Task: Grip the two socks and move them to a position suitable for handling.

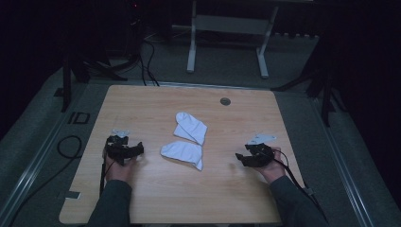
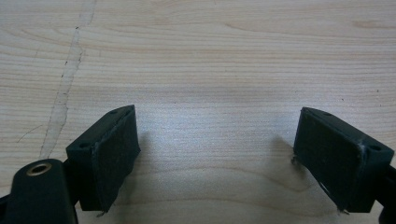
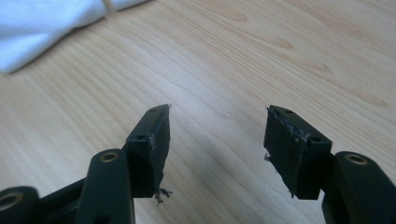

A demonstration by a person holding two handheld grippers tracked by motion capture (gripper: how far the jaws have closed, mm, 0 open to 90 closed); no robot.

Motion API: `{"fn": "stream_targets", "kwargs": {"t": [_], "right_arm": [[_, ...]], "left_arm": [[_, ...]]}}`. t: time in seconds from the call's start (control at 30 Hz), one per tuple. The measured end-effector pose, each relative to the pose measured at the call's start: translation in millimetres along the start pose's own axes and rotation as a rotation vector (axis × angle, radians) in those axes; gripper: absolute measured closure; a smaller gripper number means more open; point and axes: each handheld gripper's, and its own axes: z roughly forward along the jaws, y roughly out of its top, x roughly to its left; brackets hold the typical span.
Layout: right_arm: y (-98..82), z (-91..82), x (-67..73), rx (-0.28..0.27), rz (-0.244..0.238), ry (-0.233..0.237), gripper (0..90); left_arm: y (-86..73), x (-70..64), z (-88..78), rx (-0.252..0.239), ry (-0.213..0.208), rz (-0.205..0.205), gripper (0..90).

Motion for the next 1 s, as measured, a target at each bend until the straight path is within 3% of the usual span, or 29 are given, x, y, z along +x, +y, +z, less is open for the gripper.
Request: {"fn": "stream_targets", "kwargs": {"t": [0.37, 0.73, 0.8, 0.9, 1.0], "right_arm": [[20.6, -9.9, 25.7, -0.022, -0.098, 0.03, 51.3], [42.1, -3.3, 47.3, -0.011, -0.16, 0.081, 62.0], [46.5, -0.7, 53.1, -0.009, -0.173, 0.1, 65.7], [55.5, 6.2, 64.6, 0.009, -0.189, 0.152, 79.0], [60.5, 10.5, 70.9, 0.015, -0.196, 0.168, 86.5]], "left_arm": [[0.0, 0.0, -0.1, 0.001, 0.0, 0.0, 14.2], [0.0, 0.0, -0.2, 0.001, 0.0, 0.001, 14.5], [0.0, 0.0, -0.2, 0.001, -0.001, 0.001, 14.5], [0.0, 0.0, -0.2, 0.001, -0.001, 0.002, 14.5], [0.0, 0.0, -0.2, 0.001, -0.001, 0.002, 14.5]]}}
